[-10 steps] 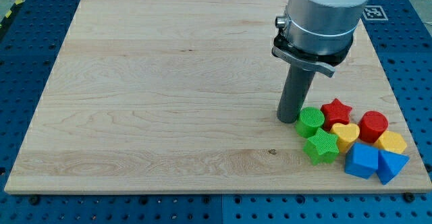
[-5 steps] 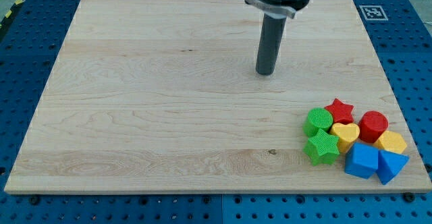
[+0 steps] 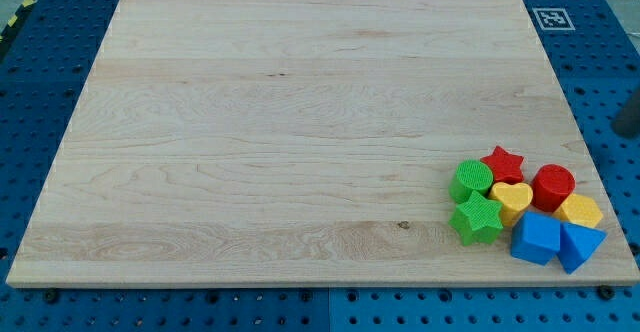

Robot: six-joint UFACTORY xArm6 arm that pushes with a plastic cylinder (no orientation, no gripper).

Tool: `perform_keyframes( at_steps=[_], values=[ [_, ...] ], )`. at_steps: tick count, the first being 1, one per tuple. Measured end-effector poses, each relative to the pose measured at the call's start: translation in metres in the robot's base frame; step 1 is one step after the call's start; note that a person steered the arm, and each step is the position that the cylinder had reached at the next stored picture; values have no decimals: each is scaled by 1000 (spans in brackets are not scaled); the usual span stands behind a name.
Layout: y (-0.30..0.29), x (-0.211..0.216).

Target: Make a group of blocks at the bottom right corner of the board

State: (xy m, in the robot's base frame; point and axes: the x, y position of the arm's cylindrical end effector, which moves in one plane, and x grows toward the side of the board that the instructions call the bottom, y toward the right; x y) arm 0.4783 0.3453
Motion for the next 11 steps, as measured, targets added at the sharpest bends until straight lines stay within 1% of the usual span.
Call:
perform_keyframes(
  at_steps=[1, 2, 3, 6, 8, 9, 10, 11],
  values=[
    [-1, 53],
    [0, 70],
    [-2, 132],
    [-33, 140],
    [-38, 138],
    [-56, 140],
    [-95, 139],
    [-120, 137]
  ],
)
